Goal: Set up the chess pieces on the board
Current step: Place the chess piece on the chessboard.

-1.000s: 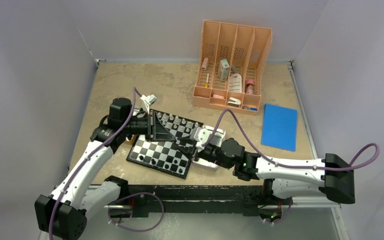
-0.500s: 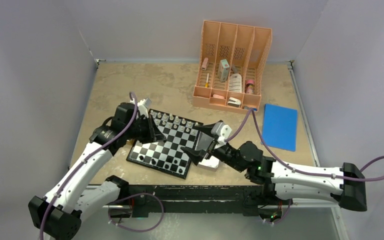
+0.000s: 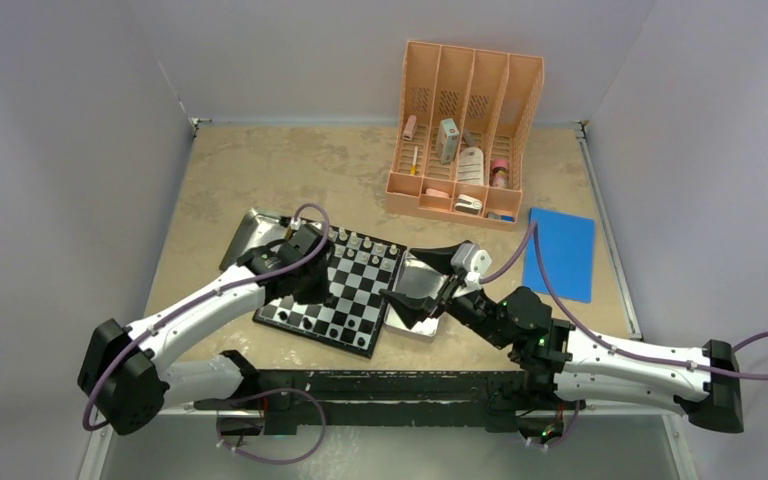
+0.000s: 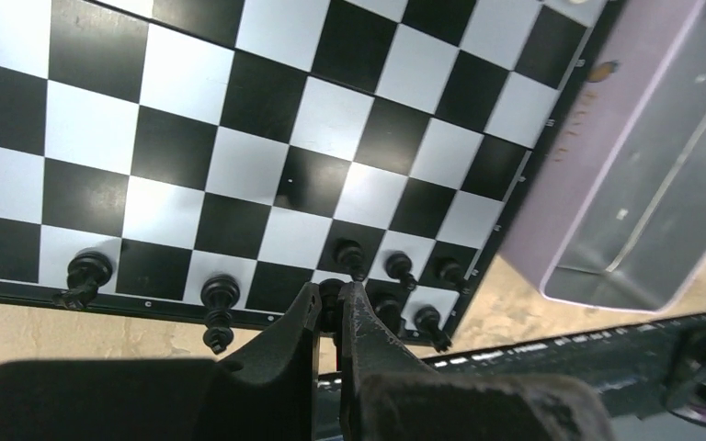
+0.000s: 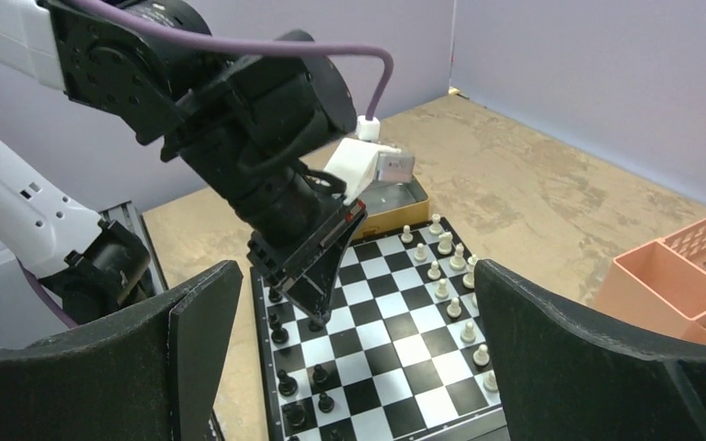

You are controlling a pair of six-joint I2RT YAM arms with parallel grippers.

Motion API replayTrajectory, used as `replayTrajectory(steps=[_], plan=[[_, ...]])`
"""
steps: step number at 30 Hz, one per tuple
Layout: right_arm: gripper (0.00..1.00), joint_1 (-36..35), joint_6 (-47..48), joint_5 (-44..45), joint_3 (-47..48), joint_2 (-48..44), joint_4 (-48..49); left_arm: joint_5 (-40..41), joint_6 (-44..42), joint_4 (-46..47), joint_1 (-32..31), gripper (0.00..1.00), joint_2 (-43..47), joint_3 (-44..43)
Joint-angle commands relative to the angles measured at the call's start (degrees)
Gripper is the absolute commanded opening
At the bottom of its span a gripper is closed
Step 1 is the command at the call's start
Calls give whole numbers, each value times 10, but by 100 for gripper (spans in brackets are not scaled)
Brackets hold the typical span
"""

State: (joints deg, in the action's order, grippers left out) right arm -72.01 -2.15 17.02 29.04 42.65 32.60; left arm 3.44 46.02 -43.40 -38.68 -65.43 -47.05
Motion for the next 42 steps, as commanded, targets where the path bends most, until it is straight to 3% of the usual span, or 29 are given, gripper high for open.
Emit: replayTrajectory(steps=[1,27,32,42], plan=[[99,-2,-1,15,7,-25,1,73,39,0,-34,0,-26,-1],[99,-3,6,24,11,-24,-3,90,40,55,-49,1,-119,26],[99,-2,6,27,12,-20,-5,94,39,52,-50,9,-120,24],[99,-2,7,31,10,-18,-7,92,38,38,-54,13,-134,10]])
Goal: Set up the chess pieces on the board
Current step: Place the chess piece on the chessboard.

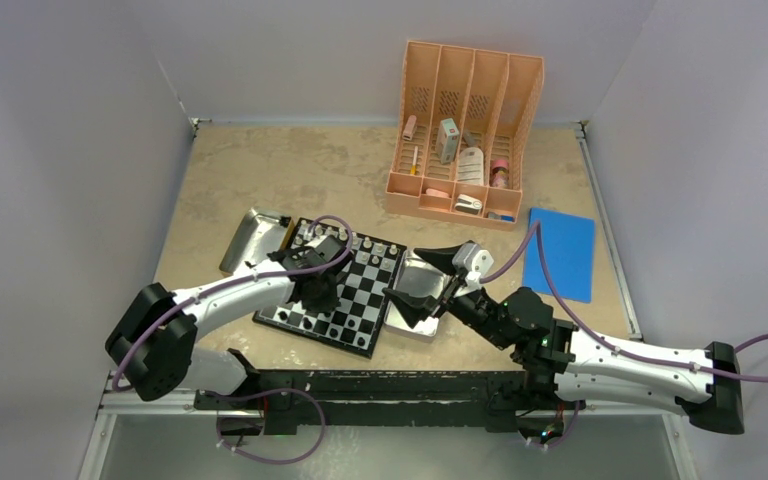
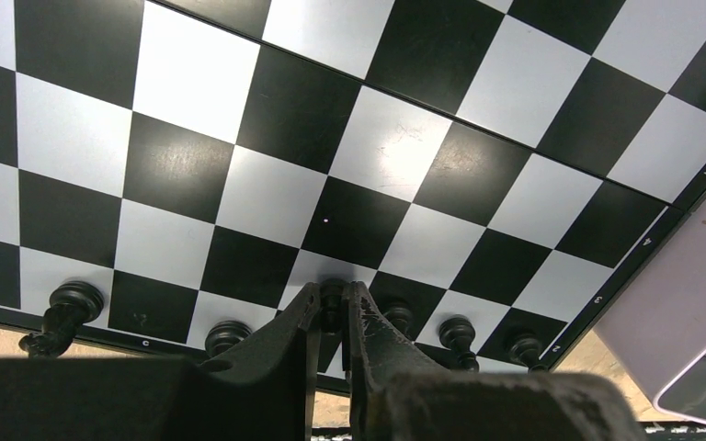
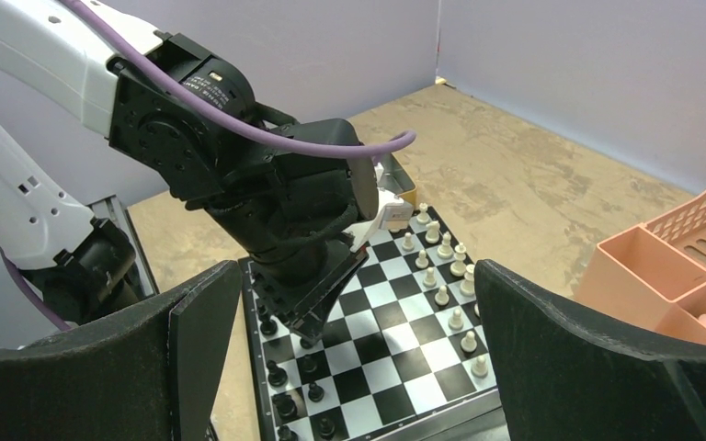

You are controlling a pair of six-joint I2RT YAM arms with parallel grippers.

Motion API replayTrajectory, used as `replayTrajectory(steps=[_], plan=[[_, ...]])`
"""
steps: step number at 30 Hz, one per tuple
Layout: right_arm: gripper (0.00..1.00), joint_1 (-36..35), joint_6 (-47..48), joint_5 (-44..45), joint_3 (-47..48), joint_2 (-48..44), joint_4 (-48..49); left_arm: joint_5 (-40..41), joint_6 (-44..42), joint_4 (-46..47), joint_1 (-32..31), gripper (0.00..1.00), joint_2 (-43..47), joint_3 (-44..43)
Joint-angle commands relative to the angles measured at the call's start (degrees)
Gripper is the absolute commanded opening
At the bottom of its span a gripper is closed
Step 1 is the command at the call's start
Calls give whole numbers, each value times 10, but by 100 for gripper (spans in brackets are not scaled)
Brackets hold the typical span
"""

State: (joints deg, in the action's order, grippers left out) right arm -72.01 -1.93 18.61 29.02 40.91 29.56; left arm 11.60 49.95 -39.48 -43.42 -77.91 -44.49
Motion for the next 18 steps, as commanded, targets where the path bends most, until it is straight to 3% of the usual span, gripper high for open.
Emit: replayTrajectory(steps=[1,18], plan=[[99,-3,5,15,10,0,23,11,-1,-4,-8,13,-9,-17],[99,-3,11,9,12,7,27,35,4,-40,-16,17,-3,-31]])
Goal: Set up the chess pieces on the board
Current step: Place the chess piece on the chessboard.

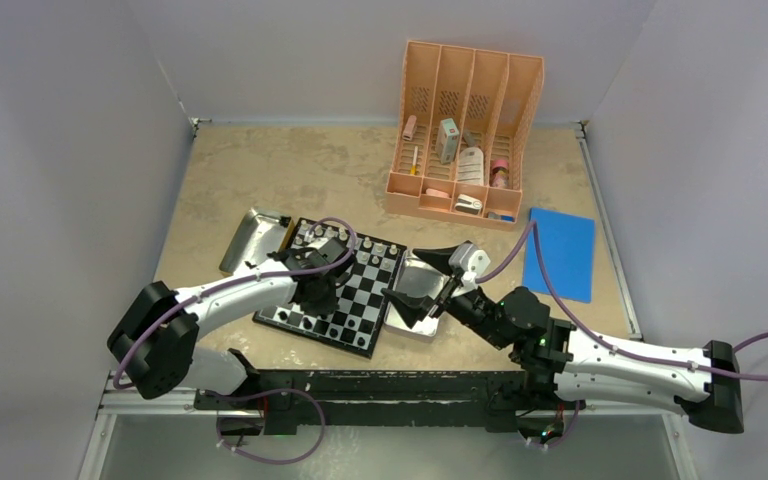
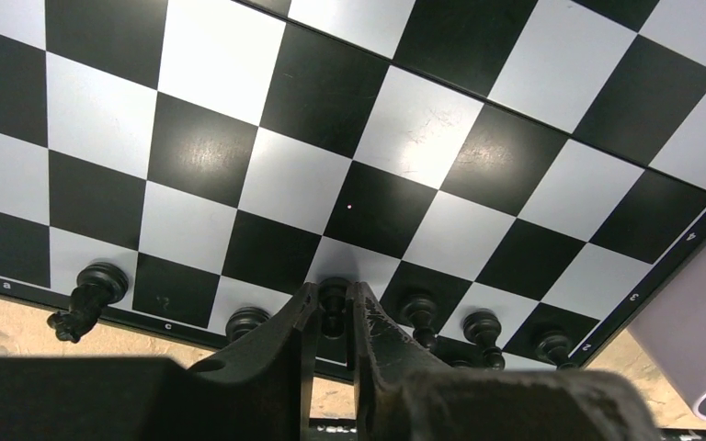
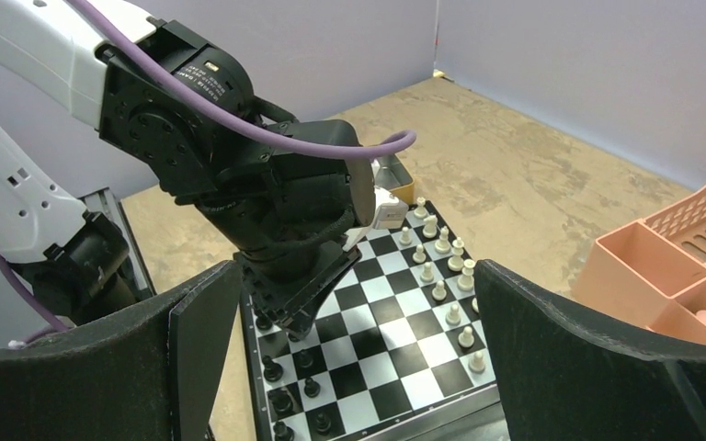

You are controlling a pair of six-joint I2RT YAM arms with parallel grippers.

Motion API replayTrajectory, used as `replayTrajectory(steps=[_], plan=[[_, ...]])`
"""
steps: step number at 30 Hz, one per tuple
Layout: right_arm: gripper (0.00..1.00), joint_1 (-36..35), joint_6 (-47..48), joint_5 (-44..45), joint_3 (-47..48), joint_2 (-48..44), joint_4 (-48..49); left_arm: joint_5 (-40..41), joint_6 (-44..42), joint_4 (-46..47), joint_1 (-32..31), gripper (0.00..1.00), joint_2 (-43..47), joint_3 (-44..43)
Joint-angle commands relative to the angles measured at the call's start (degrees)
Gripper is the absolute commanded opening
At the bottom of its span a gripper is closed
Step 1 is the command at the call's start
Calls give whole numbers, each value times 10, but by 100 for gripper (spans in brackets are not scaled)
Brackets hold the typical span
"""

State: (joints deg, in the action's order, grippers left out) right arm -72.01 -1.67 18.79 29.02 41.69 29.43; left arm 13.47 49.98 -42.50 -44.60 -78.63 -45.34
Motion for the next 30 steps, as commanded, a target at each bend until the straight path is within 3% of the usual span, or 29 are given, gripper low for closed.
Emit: replayTrajectory(steps=[1,6,30], plan=[[99,-2,8,7,13,1,29,16,4,-9,-3,19,5,-23],[99,-2,6,-1,13,6,35,10,3,1,-3,27,13,-28],[99,-2,-16,-8,21,2,25,5,-11,26,-3,27,44,-43]])
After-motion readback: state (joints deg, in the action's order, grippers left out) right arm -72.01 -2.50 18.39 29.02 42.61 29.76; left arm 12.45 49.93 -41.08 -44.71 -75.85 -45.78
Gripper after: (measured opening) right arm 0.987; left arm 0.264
